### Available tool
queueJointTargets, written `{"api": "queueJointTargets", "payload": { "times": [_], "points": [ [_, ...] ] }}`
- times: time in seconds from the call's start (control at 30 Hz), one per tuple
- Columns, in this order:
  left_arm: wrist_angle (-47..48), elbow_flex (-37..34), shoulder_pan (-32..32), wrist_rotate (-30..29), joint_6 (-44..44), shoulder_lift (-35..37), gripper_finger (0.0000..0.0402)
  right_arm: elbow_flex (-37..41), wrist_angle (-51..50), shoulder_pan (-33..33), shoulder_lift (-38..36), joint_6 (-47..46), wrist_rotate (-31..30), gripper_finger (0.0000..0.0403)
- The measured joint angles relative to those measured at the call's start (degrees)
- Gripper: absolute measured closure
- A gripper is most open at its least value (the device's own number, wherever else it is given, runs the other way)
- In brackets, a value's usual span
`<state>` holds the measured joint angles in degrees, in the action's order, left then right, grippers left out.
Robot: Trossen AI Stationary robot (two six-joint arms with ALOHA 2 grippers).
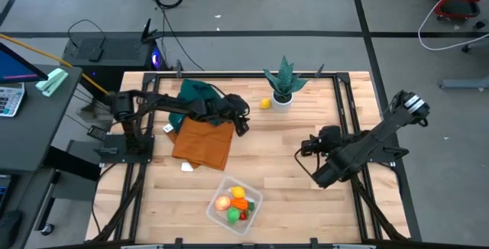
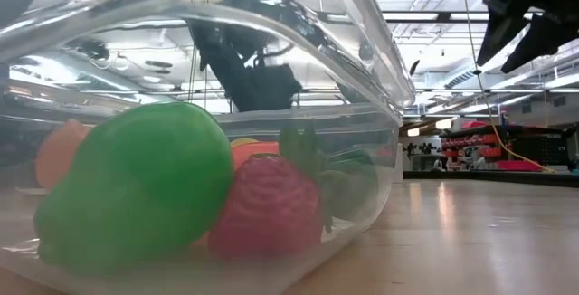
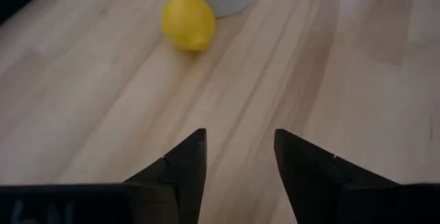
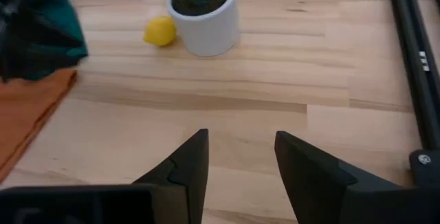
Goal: Pick and placing Produce into tupperware
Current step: Put the yellow lemon into transparent bin
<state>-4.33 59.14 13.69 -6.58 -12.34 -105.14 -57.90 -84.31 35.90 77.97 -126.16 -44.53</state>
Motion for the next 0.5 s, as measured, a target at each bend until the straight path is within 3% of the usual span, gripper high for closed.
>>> {"api": "queueJointTargets", "payload": {
  "times": [0.1,0.33,0.5],
  "points": [
    [-4.15,-0.06,-0.48,0.15,-0.51,-1.75,0.0221,0.16,-0.17,0.58,-1.49,0.19,-0.46,0.0266],
    [-24.23,0.12,-0.56,-0.31,4.34,-4.46,0.0205,0.16,-0.05,1.23,-1.41,0.24,-0.77,0.0266],
    [-26.22,0.1,0.06,-0.77,3.64,-6.54,0.0188,0.16,0.39,1.84,-1.65,1.53,0.69,0.0264]
  ]
}}
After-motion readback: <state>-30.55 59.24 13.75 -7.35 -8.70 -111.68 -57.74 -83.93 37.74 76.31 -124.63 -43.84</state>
